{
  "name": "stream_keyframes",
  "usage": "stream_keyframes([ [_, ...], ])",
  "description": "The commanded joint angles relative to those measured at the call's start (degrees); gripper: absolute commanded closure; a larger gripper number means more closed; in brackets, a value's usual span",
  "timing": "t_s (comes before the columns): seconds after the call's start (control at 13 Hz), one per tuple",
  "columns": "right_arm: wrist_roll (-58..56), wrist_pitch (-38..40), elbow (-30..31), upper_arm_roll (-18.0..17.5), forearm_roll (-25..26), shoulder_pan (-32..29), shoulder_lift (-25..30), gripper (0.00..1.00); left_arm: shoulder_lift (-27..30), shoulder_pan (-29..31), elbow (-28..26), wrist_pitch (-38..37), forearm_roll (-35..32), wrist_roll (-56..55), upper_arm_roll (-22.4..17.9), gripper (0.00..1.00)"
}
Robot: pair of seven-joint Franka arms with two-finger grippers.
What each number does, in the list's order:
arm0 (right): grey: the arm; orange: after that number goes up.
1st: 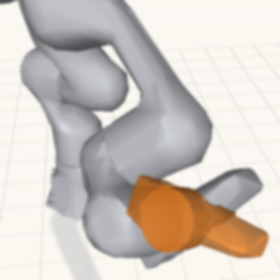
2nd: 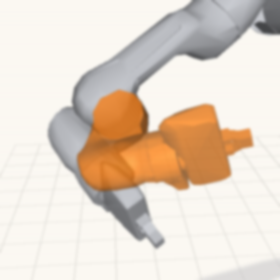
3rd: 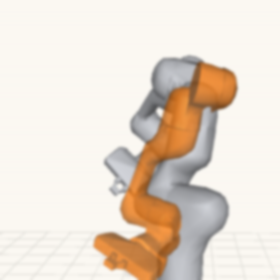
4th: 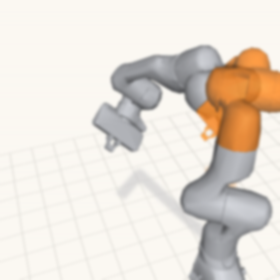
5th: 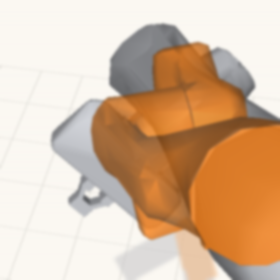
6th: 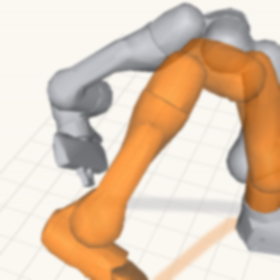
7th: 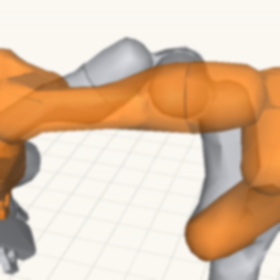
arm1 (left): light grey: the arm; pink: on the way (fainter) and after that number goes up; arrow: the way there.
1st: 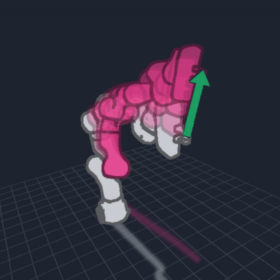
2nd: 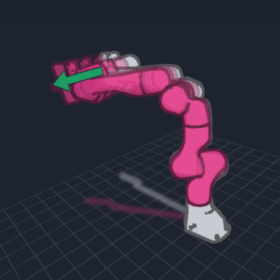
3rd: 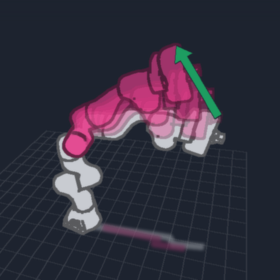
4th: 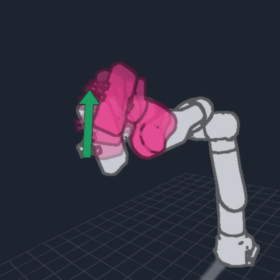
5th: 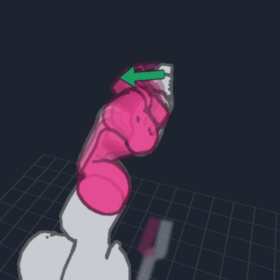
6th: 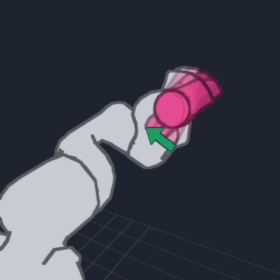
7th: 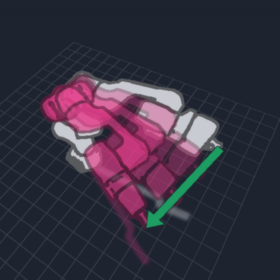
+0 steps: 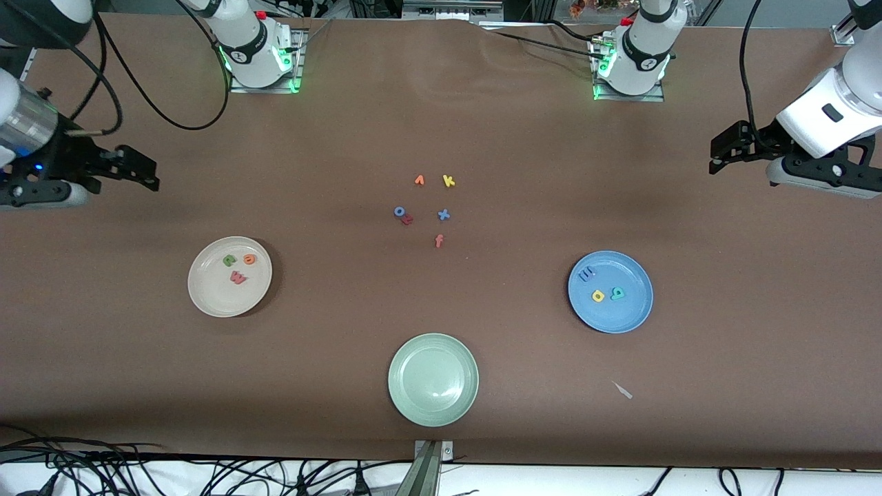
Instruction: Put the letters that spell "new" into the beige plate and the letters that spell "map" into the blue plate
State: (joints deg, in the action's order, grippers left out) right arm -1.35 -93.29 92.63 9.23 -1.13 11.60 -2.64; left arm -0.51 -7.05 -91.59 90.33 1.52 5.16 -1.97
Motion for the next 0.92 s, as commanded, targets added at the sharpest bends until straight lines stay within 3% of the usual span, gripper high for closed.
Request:
stream_keyframes([
  [0.0,-1.4,1.7,-0.5,-0.4,0.5,-0.8,-0.1,0.00,-1.1,-0.1,2.4,-1.6,-1.6,-1.0,0.4,0.00],
  [0.46,-0.7,2.7,-1.4,-0.4,1.0,0.4,-0.8,0.00,-1.2,-0.1,2.5,-1.7,-1.2,-0.9,0.4,0.00],
  [0.84,-0.7,2.2,-3.2,-0.5,4.5,0.4,-1.9,0.00,-1.3,-0.3,2.4,-1.7,-1.3,-1.1,0.4,0.00],
])
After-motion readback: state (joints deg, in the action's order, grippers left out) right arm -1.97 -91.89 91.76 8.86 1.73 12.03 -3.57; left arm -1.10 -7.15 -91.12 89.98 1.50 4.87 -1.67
